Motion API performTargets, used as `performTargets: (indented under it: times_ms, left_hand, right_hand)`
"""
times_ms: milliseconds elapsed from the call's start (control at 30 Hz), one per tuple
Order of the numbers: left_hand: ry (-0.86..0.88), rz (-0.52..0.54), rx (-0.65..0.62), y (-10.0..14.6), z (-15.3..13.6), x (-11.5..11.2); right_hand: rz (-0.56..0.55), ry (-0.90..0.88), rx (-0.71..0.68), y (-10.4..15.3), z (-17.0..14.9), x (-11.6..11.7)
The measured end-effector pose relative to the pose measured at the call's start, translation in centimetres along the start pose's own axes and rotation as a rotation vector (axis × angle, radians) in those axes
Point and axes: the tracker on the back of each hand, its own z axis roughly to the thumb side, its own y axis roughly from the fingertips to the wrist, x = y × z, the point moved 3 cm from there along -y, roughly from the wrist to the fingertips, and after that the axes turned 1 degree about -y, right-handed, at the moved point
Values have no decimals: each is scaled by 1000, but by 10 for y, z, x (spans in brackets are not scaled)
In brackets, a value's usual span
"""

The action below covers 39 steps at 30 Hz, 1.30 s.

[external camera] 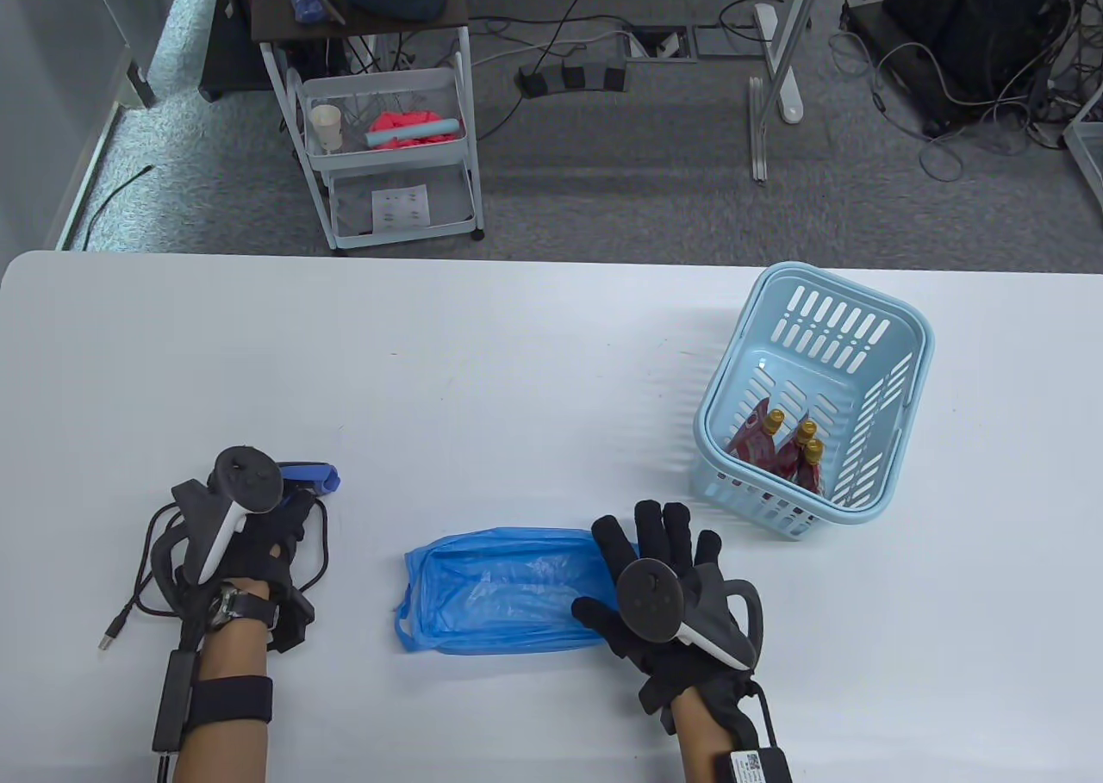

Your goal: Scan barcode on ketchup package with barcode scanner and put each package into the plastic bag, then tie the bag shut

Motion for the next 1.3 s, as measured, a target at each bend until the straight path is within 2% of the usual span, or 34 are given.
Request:
performTargets:
  times_ms: [333, 633, 1300]
  left_hand:
    - [-69, -35, 88, -12, -1, -9]
    - [40, -79, 118, -19, -6, -9]
    - [119, -88, 52, -19, -2, -2]
  right_hand:
    - [4, -14, -2, -1, -1, 0]
    - [13, -22, 4, -1, -2, 0]
    - [13, -27, 8, -1, -4, -1]
